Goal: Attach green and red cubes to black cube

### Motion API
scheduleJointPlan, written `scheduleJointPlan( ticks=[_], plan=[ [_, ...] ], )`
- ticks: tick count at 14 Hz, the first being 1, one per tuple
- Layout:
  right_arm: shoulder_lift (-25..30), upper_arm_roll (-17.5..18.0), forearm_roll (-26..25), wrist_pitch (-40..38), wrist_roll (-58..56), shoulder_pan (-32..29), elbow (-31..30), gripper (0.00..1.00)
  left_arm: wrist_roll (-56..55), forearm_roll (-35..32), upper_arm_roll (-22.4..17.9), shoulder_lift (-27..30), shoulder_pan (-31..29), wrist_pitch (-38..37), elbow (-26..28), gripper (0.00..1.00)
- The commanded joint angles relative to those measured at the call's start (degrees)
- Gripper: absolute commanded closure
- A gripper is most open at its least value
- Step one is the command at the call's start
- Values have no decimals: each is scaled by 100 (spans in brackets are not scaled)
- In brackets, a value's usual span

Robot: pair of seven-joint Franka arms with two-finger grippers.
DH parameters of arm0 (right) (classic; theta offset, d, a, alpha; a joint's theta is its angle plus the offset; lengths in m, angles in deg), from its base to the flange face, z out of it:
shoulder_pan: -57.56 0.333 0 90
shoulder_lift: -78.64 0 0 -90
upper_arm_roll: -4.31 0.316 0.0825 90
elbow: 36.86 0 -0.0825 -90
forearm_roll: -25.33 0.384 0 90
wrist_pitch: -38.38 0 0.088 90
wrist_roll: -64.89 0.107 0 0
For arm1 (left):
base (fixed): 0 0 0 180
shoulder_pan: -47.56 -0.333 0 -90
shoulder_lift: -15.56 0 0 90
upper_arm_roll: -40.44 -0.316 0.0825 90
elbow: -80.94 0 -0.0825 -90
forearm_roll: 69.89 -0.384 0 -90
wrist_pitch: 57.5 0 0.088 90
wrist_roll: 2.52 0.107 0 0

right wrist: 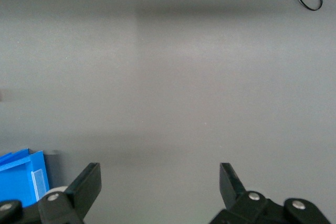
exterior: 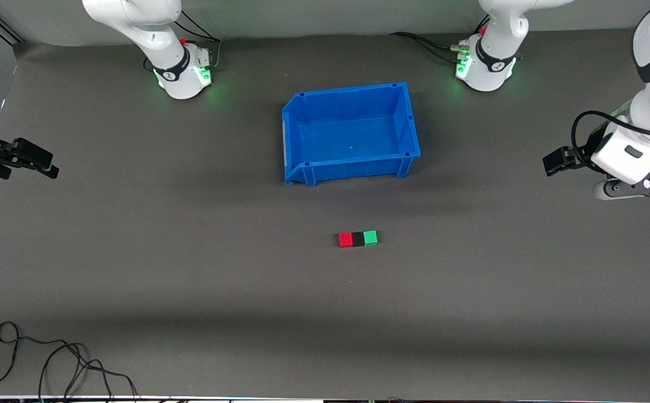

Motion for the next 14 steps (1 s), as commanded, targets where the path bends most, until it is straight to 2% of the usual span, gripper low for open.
scheduleJointPlan(
  ticks=[1,7,11,14],
  plan=[
    [166,7,-30,45,-137,16,-160,0,409,-51,-47,137,-5,116,116,0],
    [139,15,-21,19,-119,16,-143,0,655,-51,-47,58,-13,89,-15,0],
    [139,24,-21,19,-119,16,-143,0,655,-51,-56,-240,-14,-16,-507,0],
    [131,24,-21,-42,-119,16,-143,0,664,-51,-65,-241,-14,-34,-499,0]
  ],
)
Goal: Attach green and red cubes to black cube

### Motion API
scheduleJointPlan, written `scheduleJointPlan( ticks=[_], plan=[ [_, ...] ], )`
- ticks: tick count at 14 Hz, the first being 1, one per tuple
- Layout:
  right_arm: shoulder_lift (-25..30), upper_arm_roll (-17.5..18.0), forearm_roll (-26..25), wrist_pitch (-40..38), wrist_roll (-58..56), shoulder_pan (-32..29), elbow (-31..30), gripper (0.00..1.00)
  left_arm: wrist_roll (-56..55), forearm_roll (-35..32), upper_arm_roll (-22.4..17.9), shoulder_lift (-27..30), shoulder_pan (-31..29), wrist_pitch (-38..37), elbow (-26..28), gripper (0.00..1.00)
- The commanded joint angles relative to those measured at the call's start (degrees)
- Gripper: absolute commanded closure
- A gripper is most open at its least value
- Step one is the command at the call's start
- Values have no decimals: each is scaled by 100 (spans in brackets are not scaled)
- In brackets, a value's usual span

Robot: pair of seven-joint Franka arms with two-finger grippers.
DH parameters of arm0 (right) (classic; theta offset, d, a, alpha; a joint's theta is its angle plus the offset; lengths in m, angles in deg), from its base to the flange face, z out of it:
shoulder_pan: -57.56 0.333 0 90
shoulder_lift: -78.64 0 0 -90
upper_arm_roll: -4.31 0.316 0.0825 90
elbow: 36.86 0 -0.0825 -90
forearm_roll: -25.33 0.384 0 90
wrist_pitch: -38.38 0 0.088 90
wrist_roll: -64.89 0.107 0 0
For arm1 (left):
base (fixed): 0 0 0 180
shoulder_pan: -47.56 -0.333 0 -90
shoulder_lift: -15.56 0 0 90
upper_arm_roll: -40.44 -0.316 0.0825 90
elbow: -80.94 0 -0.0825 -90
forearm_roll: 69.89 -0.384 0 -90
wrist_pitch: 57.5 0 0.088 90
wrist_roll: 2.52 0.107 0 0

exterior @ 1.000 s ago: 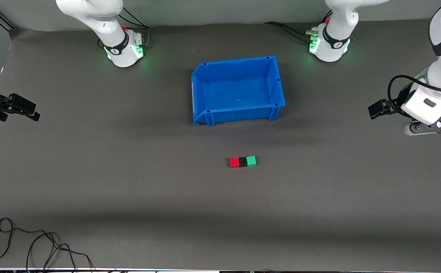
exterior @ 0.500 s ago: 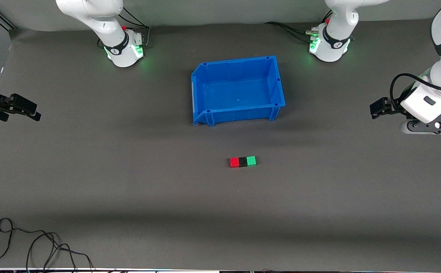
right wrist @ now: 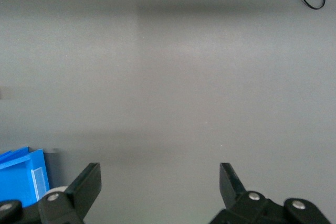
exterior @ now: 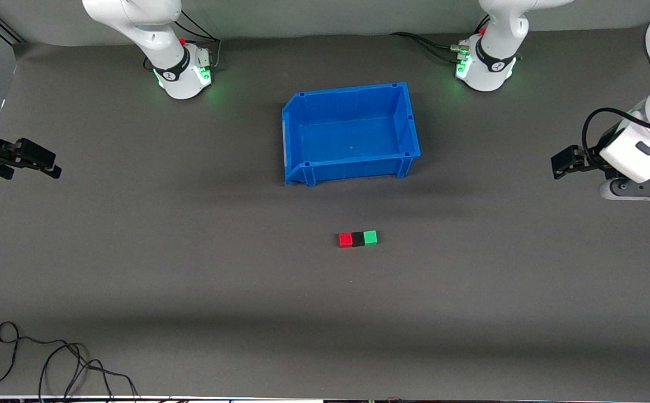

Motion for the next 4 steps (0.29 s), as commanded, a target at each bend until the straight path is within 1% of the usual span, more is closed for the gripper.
scheduleJointPlan(
  ticks=[1,4],
  plan=[
    [129,11,-21,-43,-114,15,-112,0,107,-51,-12,-97,1,-179,-169,0],
    [129,20,-21,-43,-114,15,-103,0,107,-42,-12,-97,-7,-180,-160,0]
  ],
)
